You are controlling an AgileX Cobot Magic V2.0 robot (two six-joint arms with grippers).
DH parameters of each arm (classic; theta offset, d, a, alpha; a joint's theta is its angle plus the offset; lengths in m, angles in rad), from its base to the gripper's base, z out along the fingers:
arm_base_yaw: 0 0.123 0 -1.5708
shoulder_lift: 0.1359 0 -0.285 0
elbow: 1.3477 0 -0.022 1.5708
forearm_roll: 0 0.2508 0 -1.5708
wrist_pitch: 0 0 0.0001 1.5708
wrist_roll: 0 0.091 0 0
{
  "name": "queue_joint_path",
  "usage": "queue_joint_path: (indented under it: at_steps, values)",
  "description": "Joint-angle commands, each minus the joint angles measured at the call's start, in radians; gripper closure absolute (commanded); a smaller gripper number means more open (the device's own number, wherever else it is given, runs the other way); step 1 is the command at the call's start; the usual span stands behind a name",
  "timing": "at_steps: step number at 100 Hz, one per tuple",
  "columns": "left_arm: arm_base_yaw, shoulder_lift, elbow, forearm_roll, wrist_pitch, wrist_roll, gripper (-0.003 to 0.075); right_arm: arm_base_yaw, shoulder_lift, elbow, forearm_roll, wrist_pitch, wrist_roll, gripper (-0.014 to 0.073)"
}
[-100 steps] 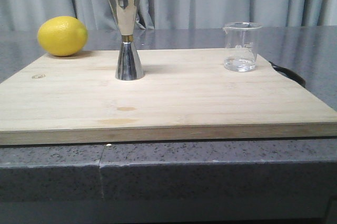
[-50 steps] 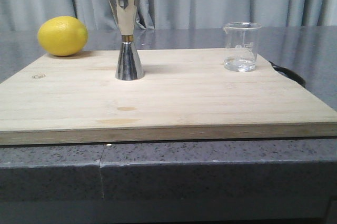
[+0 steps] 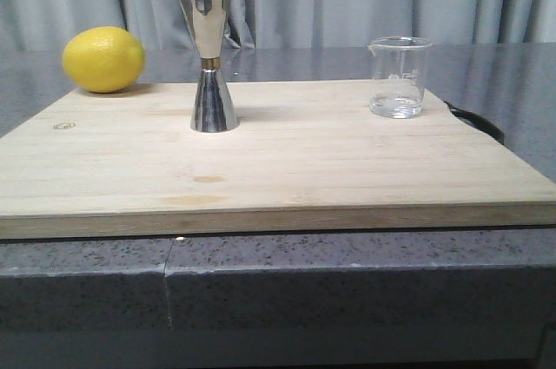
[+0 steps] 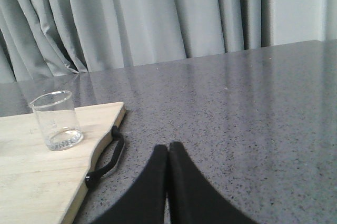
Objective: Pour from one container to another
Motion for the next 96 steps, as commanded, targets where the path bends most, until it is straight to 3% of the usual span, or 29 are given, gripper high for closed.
queue_joint_path:
  at_steps: [1,19,96]
  values:
    - [0.004,-0.027,0.013,-0.009,-0.086,-0.001,0.0739,-0.004,-0.018,0.027,0.027,-0.102,-0.061,0.0637]
    - [0.004,-0.027,0.013,-0.009,-0.086,-0.001,0.0739,-0.004,-0.018,0.027,0.11,-0.149,-0.061,0.0637]
    - [0.004,-0.027,0.013,-0.009,-0.086,-0.001,0.0739,-0.004,-0.018,0.027,0.11,-0.147,-0.061,0.0637]
